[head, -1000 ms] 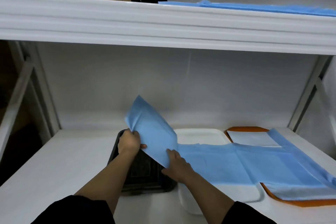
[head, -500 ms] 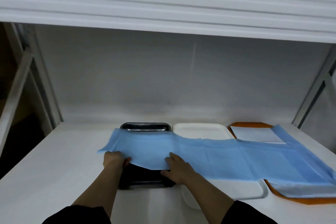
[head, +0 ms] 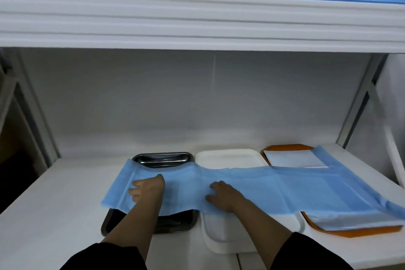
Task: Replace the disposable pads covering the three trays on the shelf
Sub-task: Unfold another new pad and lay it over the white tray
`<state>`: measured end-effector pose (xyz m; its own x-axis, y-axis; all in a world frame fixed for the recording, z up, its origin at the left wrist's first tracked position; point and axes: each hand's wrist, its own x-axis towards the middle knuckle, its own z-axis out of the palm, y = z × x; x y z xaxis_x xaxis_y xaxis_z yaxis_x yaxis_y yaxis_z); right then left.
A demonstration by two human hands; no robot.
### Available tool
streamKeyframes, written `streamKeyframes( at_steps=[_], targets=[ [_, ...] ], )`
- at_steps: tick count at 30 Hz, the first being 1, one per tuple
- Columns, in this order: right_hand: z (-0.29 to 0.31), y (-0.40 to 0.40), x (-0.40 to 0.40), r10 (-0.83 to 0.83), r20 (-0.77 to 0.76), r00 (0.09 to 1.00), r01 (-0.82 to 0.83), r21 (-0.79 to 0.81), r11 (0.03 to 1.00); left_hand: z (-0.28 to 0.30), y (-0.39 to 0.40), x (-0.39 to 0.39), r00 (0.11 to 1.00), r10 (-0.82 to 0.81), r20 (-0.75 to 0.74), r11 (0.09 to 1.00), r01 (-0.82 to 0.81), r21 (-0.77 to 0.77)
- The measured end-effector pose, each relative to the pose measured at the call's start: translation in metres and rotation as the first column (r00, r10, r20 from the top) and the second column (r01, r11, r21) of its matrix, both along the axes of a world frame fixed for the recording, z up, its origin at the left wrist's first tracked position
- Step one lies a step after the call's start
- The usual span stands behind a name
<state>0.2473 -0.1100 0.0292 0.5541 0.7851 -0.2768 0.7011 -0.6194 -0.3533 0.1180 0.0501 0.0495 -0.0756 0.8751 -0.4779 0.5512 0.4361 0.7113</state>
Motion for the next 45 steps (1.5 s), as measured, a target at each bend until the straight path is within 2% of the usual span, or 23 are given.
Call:
streamKeyframes(
  at_steps=[1,3,5,9,11,14,16,20,25,28,31,34,41,45],
  targets=[
    [0.002,-0.003,0.006,-0.023,0.022,0.999,0.023,-0.005,1.0,0.0,-0.002,0.009,0.998,-0.043,0.035,0.999,0.042,0.034],
    [0.004,-0.016,0.024,-0.083,0.091,0.992,0.084,-0.003,0.996,-0.001,-0.018,0.034,0.985,-0.17,0.005,0.977,0.168,0.131],
    [0.005,-0.027,0.043,-0.129,0.151,0.98,0.131,-0.002,0.991,-0.004,-0.028,0.055,0.95,-0.289,-0.12,0.926,0.31,0.217],
    [-0.002,-0.041,0.086,-0.19,0.191,0.963,0.196,-0.013,0.98,-0.012,-0.039,0.098,0.772,-0.555,-0.31,0.739,0.628,0.243],
    [-0.005,-0.045,0.105,-0.187,0.212,0.959,0.202,-0.05,0.978,-0.015,-0.044,0.112,0.686,-0.627,-0.369,0.64,0.724,0.259],
    [-0.013,-0.049,0.135,-0.163,0.251,0.954,0.194,-0.106,0.975,-0.022,-0.046,0.143,0.532,-0.721,-0.444,0.508,0.842,0.183],
    [-0.018,-0.051,0.148,-0.134,0.288,0.948,0.175,-0.125,0.977,-0.026,-0.048,0.154,0.42,-0.763,-0.49,0.423,0.899,0.112],
    [-0.03,-0.052,0.174,-0.062,0.385,0.921,0.134,-0.164,0.977,-0.036,-0.049,0.169,0.266,-0.803,-0.533,0.307,0.951,0.012],
    [-0.033,-0.045,0.194,-0.088,0.332,0.939,0.14,-0.137,0.981,-0.034,-0.047,0.176,0.041,-0.839,-0.543,0.123,0.986,-0.116],
    [-0.035,-0.042,0.21,-0.054,0.388,0.92,0.128,-0.168,0.977,-0.029,-0.045,0.177,-0.051,-0.804,-0.592,0.051,0.987,-0.153],
    [-0.037,-0.043,0.219,-0.003,0.442,0.897,0.123,-0.243,0.962,-0.029,-0.045,0.175,-0.11,-0.775,-0.622,0.012,0.982,-0.189],
    [-0.039,-0.045,0.218,0.046,0.536,0.843,0.105,-0.248,0.963,-0.031,-0.046,0.17,-0.131,-0.727,-0.674,-0.012,0.984,-0.179],
    [-0.031,-0.049,0.219,0.091,0.659,0.747,0.073,-0.217,0.973,-0.032,-0.044,0.17,-0.107,-0.689,-0.717,0.006,0.988,-0.154],
    [-0.02,-0.061,0.216,0.05,0.661,0.749,0.046,-0.127,0.991,-0.029,-0.051,0.17,-0.093,-0.668,-0.739,0.0,0.992,-0.125]
  ],
)
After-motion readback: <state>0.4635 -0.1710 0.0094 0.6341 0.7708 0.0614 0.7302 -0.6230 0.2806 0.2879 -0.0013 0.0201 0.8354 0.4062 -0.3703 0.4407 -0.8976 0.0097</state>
